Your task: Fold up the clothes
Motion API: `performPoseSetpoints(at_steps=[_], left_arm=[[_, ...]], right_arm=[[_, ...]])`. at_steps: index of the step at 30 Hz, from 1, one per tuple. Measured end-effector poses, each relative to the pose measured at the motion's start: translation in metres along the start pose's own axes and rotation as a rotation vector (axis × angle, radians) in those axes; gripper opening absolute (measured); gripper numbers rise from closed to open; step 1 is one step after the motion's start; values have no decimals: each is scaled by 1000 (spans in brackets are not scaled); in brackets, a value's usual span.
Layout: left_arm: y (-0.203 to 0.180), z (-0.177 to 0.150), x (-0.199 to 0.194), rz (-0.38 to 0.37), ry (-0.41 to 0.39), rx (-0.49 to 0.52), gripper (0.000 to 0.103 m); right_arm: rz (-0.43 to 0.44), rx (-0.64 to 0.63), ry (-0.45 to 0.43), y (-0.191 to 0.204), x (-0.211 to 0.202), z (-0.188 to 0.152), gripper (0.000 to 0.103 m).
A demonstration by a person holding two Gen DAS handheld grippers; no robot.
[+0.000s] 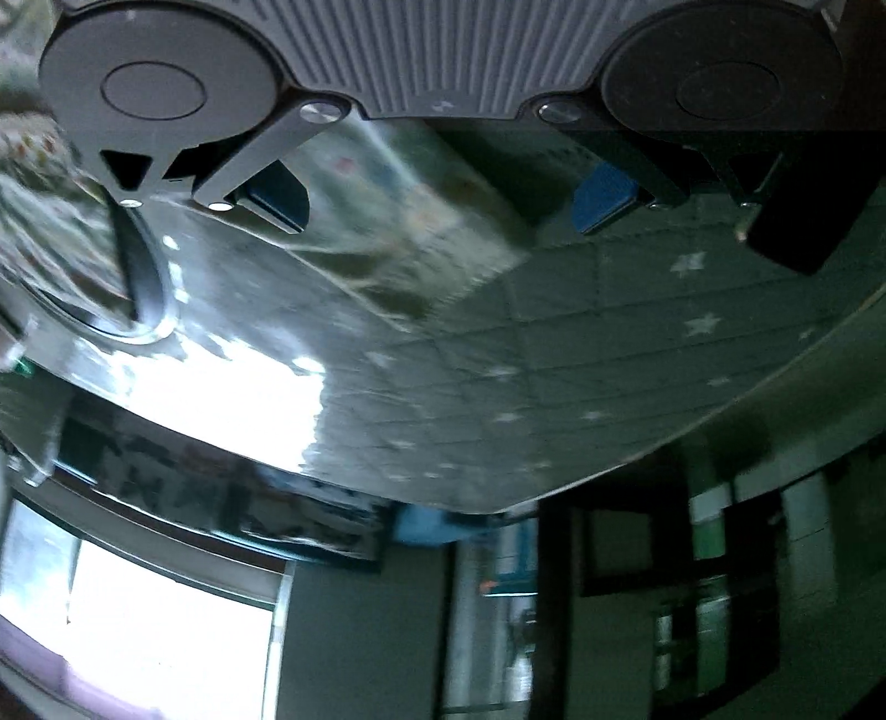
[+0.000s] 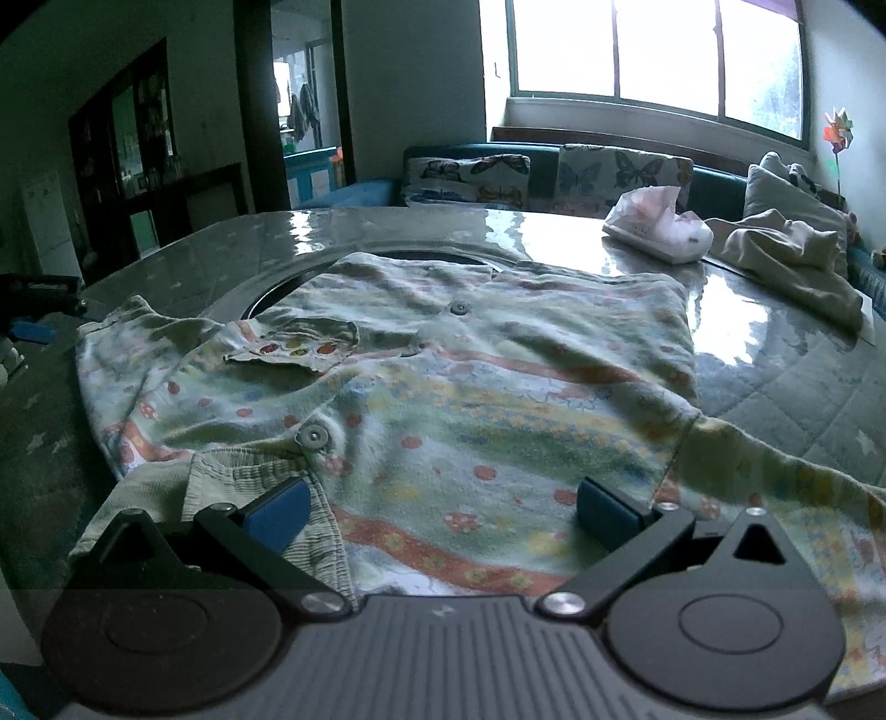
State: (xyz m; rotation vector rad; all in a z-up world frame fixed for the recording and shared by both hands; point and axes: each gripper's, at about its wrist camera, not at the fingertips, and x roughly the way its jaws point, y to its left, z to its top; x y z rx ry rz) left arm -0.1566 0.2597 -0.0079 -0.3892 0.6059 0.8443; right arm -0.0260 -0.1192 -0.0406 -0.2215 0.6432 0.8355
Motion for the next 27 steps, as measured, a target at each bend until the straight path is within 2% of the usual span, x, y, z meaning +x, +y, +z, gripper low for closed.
performPoseSetpoints(at_steps=[5, 10, 16, 21, 24, 27], left_arm=[[12, 5, 13, 26, 29, -58, 94], [12, 5, 18, 40, 33, -55, 85], [9, 7, 19, 33, 20, -29, 62], [6, 9, 19, 28, 9, -8, 28], [3, 9, 17, -10, 15, -19, 18], [0, 9, 12, -63, 25, -40, 15]], right_arm=[[-7, -8, 2, 1, 1, 0, 103], [-10, -11, 2, 2, 1, 0, 103], [-11, -12, 2, 2, 1, 0, 103], [-13, -13, 2, 2, 1, -1, 103], [-13, -13, 1, 2, 1, -1, 103], [-14, -14, 2, 2, 1, -1, 103]])
